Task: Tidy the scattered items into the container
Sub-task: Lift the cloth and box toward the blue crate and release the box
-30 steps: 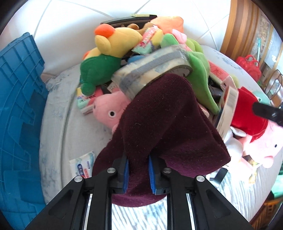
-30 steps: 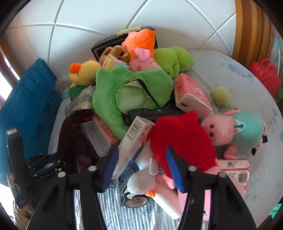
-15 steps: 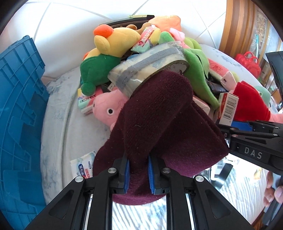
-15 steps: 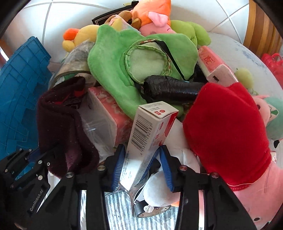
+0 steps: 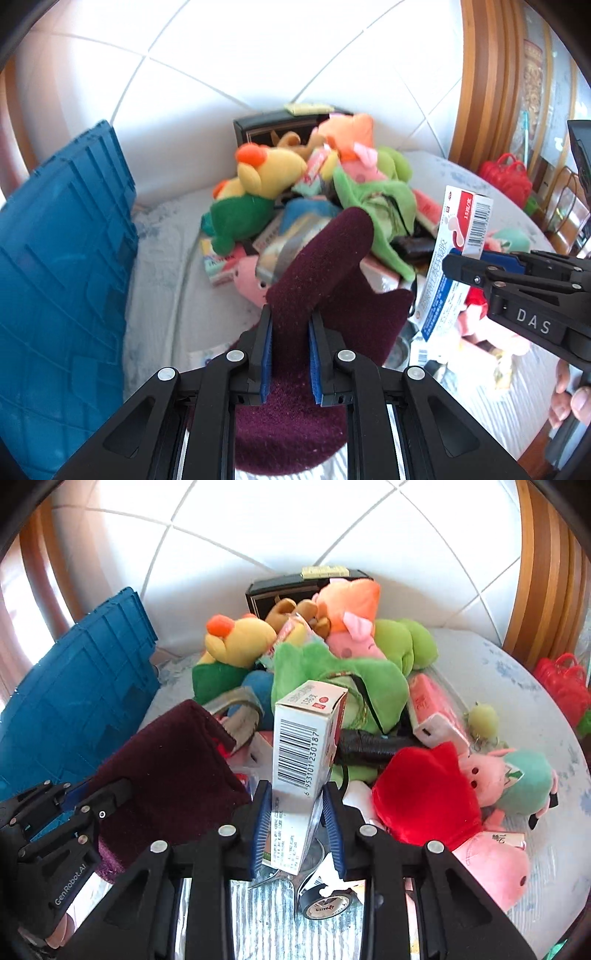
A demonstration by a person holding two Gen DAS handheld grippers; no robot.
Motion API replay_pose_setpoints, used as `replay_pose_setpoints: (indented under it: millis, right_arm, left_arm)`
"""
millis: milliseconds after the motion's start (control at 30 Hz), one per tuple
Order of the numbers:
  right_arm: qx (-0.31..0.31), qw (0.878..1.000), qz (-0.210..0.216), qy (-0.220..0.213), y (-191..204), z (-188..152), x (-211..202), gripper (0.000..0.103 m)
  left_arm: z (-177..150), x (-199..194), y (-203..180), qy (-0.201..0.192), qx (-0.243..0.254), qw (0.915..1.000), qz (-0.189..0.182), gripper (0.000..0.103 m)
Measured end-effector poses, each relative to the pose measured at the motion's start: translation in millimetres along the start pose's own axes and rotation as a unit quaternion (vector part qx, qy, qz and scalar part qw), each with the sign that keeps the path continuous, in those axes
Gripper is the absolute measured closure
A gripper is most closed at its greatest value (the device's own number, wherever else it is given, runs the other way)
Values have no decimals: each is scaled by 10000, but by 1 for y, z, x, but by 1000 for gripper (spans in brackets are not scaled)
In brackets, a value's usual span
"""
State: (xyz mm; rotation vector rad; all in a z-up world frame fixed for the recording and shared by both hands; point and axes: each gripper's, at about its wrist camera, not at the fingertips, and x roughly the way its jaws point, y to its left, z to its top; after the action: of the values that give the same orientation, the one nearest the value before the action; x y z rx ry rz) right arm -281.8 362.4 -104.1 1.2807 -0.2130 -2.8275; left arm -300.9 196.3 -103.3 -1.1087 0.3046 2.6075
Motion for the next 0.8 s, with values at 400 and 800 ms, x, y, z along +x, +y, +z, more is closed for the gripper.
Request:
replay_pose_setpoints:
  millis: [400, 800]
  right_arm:
    - [-586, 9943, 171, -877, 57, 36, -85, 75]
    - [-1262, 9792, 518, -1499, 149, 78, -129, 82]
  left_arm:
    - [24, -87, 33, -896, -127, 9953, 350, 87]
    - [42, -153, 108, -1368, -537, 9850, 903, 87]
